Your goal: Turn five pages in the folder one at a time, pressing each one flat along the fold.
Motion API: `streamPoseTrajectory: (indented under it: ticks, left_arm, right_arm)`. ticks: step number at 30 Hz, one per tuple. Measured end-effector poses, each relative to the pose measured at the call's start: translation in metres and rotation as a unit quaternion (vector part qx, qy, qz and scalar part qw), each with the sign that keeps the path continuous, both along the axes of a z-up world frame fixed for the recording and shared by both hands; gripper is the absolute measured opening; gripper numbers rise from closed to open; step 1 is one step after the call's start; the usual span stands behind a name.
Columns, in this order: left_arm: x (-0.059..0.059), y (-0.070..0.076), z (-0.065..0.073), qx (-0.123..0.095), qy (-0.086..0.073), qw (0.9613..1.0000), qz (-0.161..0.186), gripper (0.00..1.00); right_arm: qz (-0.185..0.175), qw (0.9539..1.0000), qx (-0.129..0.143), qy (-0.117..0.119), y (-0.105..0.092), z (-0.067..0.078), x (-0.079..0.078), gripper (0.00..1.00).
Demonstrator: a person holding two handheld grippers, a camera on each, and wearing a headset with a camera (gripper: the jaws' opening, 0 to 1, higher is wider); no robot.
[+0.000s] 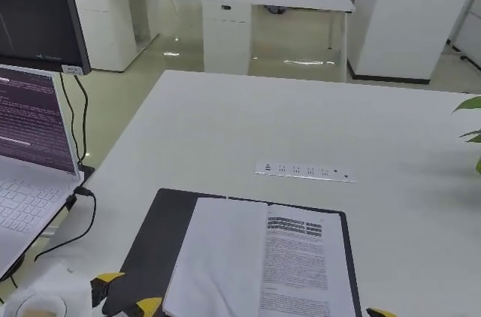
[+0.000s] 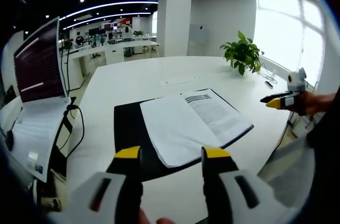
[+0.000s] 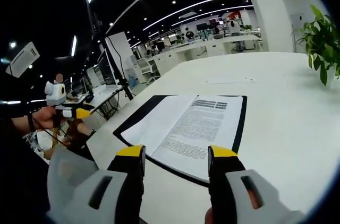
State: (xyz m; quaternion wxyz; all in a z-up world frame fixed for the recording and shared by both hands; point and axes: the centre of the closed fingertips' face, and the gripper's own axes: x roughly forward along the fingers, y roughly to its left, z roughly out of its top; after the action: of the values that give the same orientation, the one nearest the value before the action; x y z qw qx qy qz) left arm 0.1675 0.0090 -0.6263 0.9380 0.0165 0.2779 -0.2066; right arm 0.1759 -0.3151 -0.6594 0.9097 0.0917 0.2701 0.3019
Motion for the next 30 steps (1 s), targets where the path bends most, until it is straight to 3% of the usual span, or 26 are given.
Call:
streamPoseTrajectory:
  ticks: [3,7,12,19,30]
  left_arm:
    - [-0.003,0.001,0.0,-0.018,-0.002,0.9998,0.011,0.49]
    - [-0.009,0.002,-0.009,-0.023,0.016,0.9994,0.018,0.57]
    - [-0.014,-0.003,0.001,-0.029,0.006,0.9994,0.018,0.62]
    - [-0.015,-0.01,0.0,-0.028,0.009,0.9995,0.01,0.69]
    - [-0.012,-0.014,0.005,-0.03,-0.001,0.9995,0.004,0.76]
  right_arm:
    - [0.002,1.0,-0.005,0.001,-0.001,-0.001,-0.005,0.5]
    - [0.004,1.0,0.0,0.007,0.001,-0.001,-0.01,0.54]
    - [0.002,1.0,-0.001,0.008,-0.001,-0.001,-0.017,0.57]
    - [0.0,0.9999,0.007,0.01,-0.004,0.001,-0.019,0.61]
    - [0.011,0.9999,-0.007,0.003,-0.006,0.005,-0.02,0.65]
